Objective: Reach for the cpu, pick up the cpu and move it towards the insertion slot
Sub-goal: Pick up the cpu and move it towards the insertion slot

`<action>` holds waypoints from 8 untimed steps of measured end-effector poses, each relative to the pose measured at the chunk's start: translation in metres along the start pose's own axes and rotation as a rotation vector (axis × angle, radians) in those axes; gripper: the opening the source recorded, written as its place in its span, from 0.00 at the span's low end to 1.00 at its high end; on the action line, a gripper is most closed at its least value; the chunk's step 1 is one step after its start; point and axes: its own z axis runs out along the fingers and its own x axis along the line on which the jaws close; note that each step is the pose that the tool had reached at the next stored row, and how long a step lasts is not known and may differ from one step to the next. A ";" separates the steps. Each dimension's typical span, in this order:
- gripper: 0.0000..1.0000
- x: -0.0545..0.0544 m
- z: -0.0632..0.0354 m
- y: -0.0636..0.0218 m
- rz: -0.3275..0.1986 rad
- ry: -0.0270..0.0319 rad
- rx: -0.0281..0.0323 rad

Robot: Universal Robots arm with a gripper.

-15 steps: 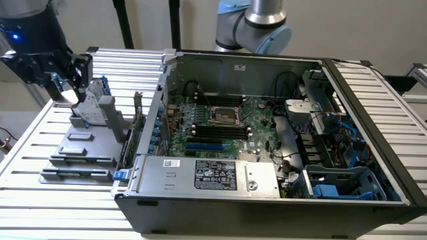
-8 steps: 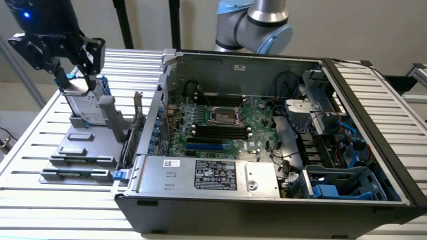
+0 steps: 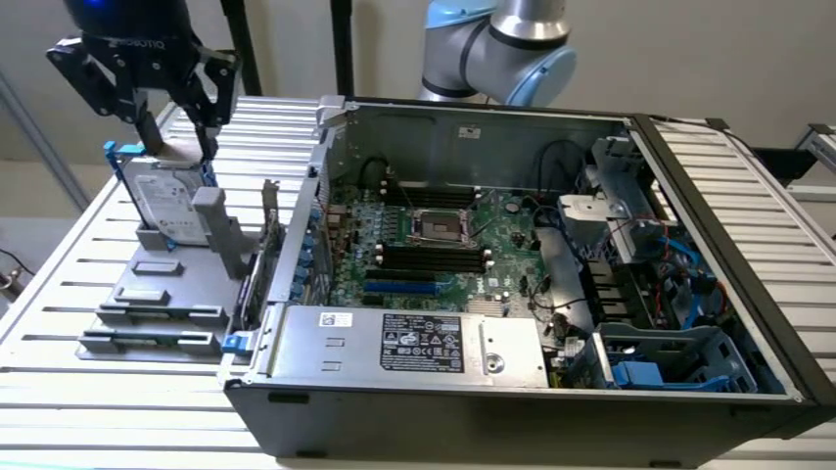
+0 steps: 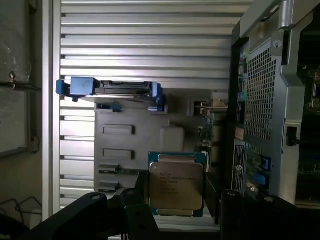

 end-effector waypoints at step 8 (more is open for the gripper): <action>0.54 -0.036 -0.0073 -0.0004 -0.001 0.0008 -0.0114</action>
